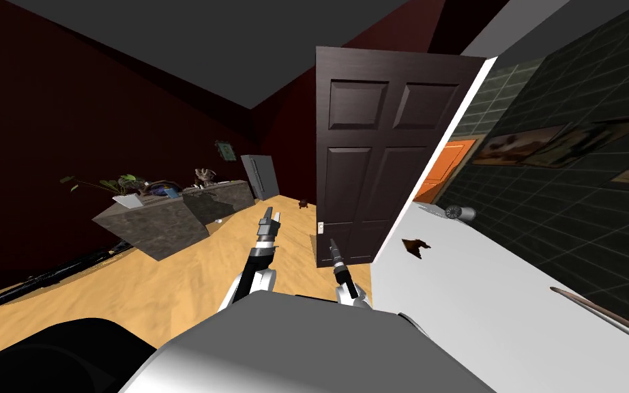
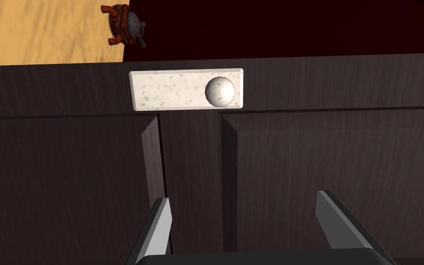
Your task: Push the door open
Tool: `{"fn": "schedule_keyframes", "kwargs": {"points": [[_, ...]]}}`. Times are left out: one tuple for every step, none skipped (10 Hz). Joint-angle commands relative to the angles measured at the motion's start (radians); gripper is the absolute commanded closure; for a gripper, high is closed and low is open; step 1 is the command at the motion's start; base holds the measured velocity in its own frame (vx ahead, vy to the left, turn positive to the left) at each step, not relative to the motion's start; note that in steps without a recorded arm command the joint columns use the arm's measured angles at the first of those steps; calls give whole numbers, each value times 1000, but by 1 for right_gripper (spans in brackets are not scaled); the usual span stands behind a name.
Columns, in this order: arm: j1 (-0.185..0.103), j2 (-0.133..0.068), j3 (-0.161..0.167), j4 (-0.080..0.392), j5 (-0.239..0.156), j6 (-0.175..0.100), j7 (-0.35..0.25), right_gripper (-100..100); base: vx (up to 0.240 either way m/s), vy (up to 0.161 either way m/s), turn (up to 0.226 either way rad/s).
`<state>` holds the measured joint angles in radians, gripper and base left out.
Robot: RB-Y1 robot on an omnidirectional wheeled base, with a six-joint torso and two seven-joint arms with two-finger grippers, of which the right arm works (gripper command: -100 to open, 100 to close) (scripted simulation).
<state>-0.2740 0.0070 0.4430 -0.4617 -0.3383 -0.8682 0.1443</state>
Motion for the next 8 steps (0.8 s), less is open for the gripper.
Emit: {"fn": "schedule_keyframes", "kwargs": {"points": [[13,-15,0,-28,1,12,2,-100,164,42,0],[12,-28,-4,-26,0,9,2,-100,204,74,39],[12,-30,-6,-25,0,8,3,-100,237,47,30],[11,-30,-8,-24,-1,7,3,-100,229,75,36],[11,-25,-11,-23,-1,5,3,-100,252,96,27],[11,-18,-12,-22,-2,4,3,-100,216,101,28],[10,-5,-15,-21,-2,2,3,-100,219,89,27],[10,14,-17,-20,-3,1,4,-100,238,83,38]]}}
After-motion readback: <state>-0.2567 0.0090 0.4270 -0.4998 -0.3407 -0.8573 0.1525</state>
